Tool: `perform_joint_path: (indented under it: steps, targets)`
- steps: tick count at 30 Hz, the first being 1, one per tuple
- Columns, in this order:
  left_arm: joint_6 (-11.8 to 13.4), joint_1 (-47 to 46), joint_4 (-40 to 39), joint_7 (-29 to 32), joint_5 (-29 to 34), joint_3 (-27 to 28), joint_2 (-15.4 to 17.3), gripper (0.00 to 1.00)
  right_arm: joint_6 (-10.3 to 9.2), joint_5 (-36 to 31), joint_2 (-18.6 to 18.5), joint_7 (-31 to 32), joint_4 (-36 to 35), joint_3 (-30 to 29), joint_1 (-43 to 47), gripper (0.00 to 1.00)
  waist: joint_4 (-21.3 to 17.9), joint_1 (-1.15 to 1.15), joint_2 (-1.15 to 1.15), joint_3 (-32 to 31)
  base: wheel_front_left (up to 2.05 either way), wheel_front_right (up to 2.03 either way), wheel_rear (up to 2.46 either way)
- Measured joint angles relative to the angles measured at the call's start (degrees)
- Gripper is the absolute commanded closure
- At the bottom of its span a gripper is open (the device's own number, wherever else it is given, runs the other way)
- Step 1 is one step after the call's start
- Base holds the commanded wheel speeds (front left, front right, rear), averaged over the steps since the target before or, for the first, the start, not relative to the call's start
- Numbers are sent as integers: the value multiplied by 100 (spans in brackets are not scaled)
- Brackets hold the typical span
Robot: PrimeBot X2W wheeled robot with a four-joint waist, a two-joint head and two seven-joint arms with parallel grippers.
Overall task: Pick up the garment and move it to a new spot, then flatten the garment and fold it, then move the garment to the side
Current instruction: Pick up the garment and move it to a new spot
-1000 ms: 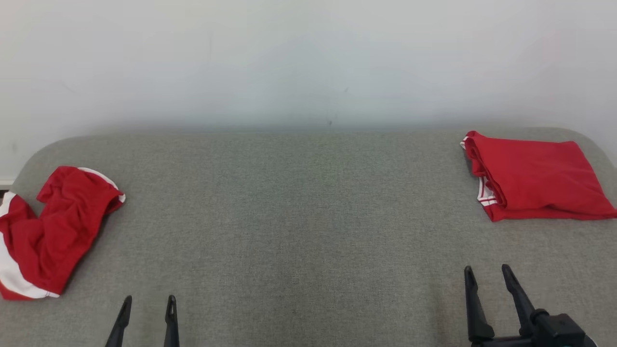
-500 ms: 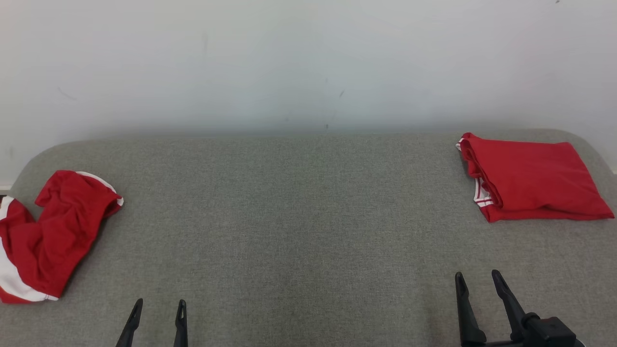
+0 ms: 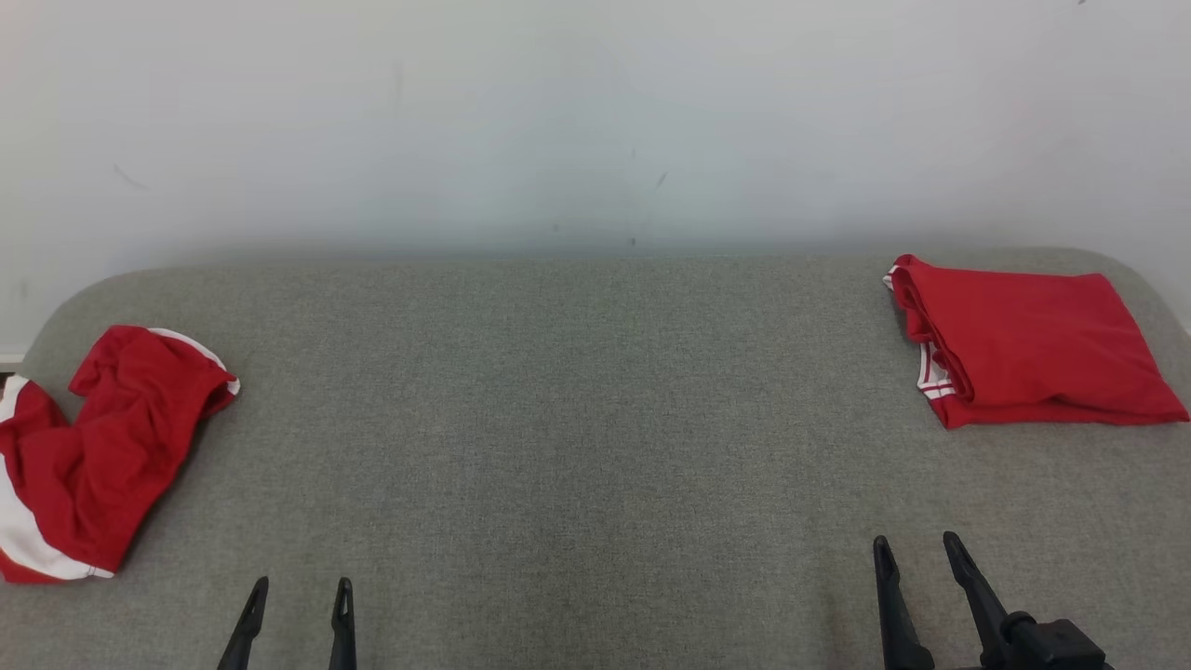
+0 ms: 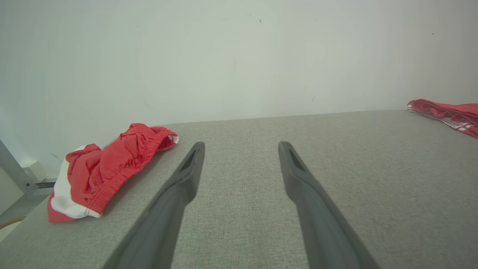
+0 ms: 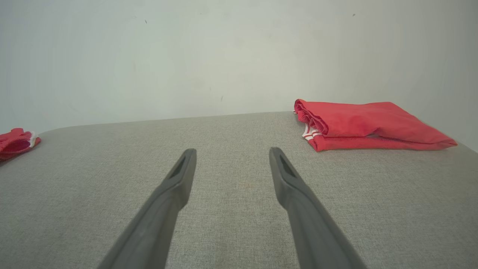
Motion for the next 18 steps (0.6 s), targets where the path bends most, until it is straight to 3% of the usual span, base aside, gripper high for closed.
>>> perform_joint_path:
  steps: [18]
  targets:
    - [15,3,15,0,-7,23,-3,0,0,5,0,0,19,-36,2,0,142,0,0,16,0,0,0]
